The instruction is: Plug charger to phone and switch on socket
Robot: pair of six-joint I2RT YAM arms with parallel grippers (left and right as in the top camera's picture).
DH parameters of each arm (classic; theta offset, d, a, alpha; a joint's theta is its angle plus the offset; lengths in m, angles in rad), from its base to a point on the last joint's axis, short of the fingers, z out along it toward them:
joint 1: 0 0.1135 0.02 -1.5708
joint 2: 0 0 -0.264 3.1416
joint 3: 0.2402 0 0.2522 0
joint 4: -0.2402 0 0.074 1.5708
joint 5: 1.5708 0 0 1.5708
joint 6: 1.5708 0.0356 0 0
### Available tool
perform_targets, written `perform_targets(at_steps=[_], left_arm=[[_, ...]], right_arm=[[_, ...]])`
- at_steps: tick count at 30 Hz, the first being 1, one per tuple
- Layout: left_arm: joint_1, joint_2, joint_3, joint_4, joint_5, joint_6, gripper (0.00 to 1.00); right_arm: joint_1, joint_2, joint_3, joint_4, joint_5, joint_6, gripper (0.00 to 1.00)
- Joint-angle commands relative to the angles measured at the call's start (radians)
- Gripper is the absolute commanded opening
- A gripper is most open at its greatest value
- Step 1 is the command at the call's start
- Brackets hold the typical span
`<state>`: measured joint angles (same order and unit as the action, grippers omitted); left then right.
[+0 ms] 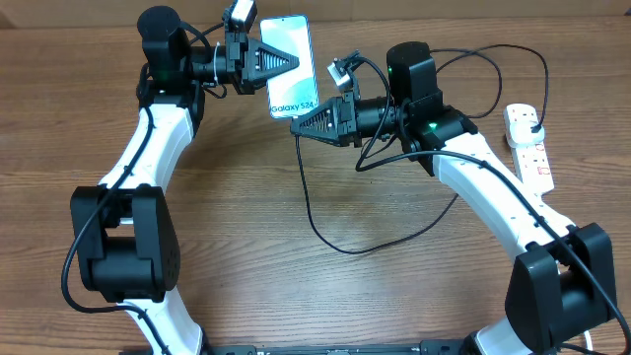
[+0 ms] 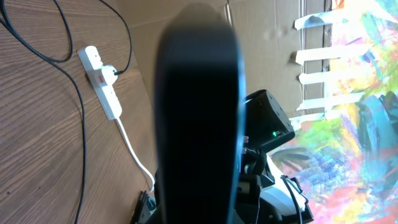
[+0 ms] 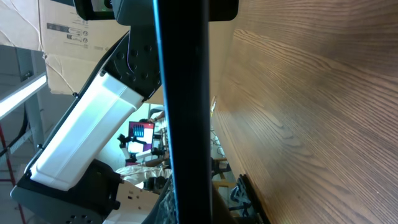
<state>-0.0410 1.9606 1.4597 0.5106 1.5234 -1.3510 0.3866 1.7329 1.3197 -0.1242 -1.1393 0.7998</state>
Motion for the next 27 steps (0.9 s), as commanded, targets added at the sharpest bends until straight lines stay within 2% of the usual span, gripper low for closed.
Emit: perform_targets(at_steps=[1, 27], left_arm=[[-0.038, -0.032, 0.002, -0.002, 0.057, 0.01, 0.04], [-0.051, -0.032, 0.002, -0.002, 0.057, 0.013, 0.04]], right_arm=[[-0.006, -0.002, 0.022, 0.045, 0.137, -0.011, 0.04], [-0.006, -0.002, 0.022, 0.087, 0.145, -0.01, 0.04]])
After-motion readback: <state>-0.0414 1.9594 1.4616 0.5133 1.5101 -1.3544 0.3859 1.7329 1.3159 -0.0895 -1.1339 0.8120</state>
